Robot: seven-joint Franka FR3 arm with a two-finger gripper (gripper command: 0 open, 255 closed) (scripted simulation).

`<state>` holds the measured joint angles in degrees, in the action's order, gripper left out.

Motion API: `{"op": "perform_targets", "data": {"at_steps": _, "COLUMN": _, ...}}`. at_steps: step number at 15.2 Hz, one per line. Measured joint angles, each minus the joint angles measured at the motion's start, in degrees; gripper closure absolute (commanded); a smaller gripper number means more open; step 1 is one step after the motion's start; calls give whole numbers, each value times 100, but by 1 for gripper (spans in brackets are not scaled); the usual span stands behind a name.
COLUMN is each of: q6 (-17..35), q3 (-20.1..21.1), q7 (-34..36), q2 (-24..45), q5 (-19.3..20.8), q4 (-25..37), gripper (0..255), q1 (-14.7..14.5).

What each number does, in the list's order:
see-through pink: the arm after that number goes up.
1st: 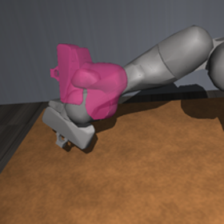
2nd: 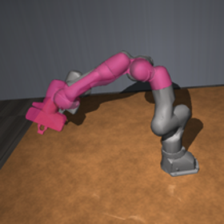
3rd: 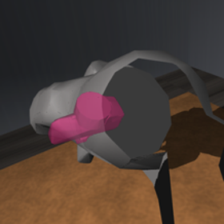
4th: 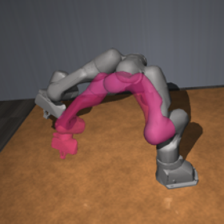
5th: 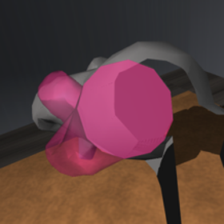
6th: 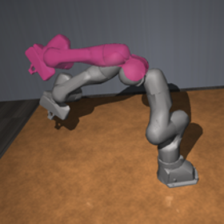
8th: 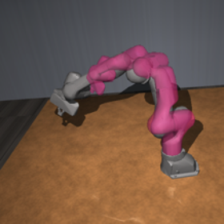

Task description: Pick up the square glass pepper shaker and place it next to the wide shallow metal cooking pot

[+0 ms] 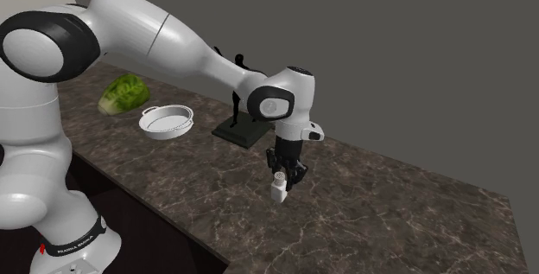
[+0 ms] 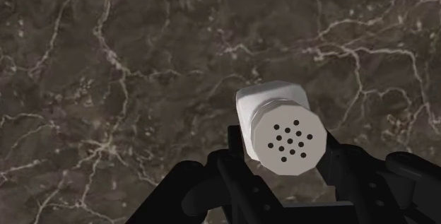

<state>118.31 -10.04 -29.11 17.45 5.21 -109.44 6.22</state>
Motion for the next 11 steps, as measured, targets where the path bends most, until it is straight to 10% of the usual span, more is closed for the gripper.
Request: {"op": "perform_targets", "data": {"at_steps": 11, "q6": -469, "q3": -10, "q7": -31, "q2": -233, "q5": 21, "q4": 240, "gripper": 255, "q1": -14}}
